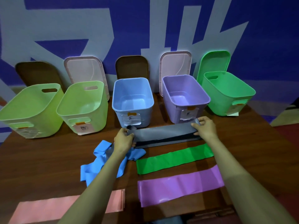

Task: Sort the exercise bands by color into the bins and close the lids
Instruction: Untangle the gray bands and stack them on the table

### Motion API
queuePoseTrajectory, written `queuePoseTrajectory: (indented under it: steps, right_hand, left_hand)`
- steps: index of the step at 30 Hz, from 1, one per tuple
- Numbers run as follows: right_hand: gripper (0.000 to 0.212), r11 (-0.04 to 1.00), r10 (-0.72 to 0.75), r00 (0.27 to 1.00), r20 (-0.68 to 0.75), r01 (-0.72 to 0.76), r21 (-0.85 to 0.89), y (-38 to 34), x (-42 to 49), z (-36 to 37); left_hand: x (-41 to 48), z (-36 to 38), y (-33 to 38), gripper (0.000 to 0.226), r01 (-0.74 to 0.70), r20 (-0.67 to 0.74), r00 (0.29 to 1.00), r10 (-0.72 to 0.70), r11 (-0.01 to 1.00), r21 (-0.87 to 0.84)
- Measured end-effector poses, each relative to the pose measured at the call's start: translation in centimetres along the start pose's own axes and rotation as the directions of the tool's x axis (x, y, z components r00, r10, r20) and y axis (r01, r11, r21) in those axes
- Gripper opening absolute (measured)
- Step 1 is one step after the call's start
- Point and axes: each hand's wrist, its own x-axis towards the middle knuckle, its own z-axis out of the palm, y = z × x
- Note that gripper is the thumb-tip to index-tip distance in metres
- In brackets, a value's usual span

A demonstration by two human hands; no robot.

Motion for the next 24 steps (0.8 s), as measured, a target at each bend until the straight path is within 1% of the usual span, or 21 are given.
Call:
queuePoseTrajectory:
  steps: [3, 6, 8, 11, 18, 24]
  right_hand:
    - [0.021, 0.996, 0.006, 0.999, -0.034, -0.009, -0.090, 1.5, 0.5, 0.3]
    - [0.021, 0.978, 0.013, 0.998, -0.060, -0.025, -0.205, 2.7, 0.8, 0.7]
    - [0.021, 0.963, 0.017, 0.997, -0.074, -0.036, -0.266, 3.1, 0.9, 0.8]
    - [0.020, 0.952, 0.024, 0.997, -0.078, -0.047, -0.303, 3.5, 1.0, 1.0]
    - [0.016, 0.933, 0.047, 0.995, -0.087, -0.074, -0.351, 3.9, 1.2, 1.5]
    - [0.021, 0.923, 0.054, 0.994, -0.091, -0.085, -0.374, 4.1, 1.2, 1.5]
  left_hand:
    - [0.7, 0.7, -0.4, 0.015, -0.031, 0.025, 0.999, 0.030, 0.998, 0.061]
    - [1.2, 1.4, -0.8, 0.028, -0.073, 0.036, 0.997, 0.067, 0.974, 0.214]
    - [1.2, 1.6, -0.9, 0.025, -0.069, 0.052, 0.997, 0.057, 0.962, 0.263]
    - [1.5, 2.0, -1.6, 0.024, -0.070, 0.063, 0.997, 0.053, 0.947, 0.315]
    - [1.7, 2.4, -2.2, 0.026, -0.081, 0.064, 0.996, 0.061, 0.927, 0.366]
    - [1.7, 2.5, -2.2, 0.026, -0.056, 0.066, 0.997, 0.034, 0.930, 0.364]
